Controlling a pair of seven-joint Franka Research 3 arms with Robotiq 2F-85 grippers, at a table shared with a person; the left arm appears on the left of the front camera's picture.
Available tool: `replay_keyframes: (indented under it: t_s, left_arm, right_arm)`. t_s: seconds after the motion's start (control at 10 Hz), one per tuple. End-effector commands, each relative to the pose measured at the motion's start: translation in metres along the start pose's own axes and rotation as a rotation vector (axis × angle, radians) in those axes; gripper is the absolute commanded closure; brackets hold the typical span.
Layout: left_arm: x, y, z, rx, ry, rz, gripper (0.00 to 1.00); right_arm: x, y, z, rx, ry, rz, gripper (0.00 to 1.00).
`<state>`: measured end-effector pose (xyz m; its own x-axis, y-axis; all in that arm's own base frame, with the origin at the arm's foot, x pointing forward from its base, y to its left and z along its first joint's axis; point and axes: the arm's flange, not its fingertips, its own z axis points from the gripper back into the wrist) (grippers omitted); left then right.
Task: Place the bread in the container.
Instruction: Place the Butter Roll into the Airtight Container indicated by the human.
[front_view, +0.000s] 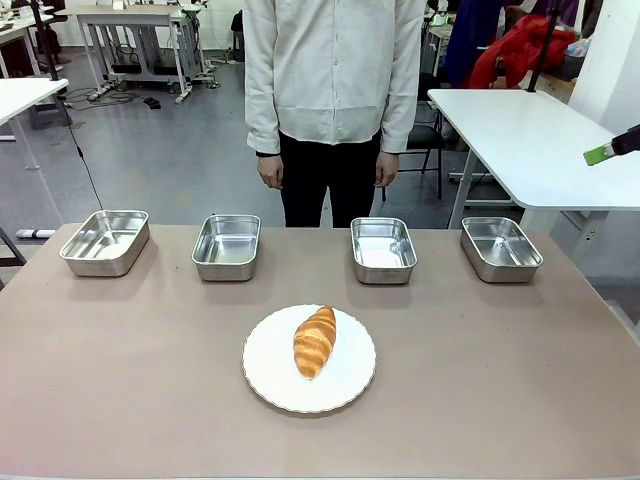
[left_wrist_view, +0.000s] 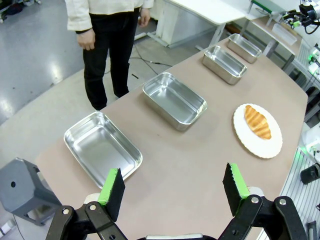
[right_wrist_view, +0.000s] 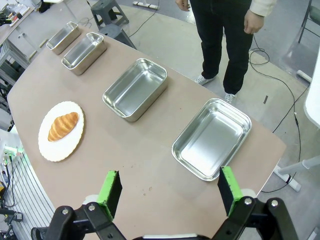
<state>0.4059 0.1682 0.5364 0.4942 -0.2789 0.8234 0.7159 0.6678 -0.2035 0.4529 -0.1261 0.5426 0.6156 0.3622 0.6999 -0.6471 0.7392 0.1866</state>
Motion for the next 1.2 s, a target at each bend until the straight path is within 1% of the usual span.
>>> replay_keyframes:
  t_s: [0.0, 1.1]
  left_arm:
    - [-0.0007, -0.0008, 0.0039, -0.009, -0.01, -0.013, 0.0]
    - [-0.0007, -0.0008, 0.0039, -0.009, -0.01, -0.013, 0.0]
  right_arm:
    - [0.0013, 0.0003, -0.0002, 0.007, -0.013, 0.003, 0.0]
    - [0.0013, 0.0003, -0.0002, 0.007, -0.013, 0.003, 0.0]
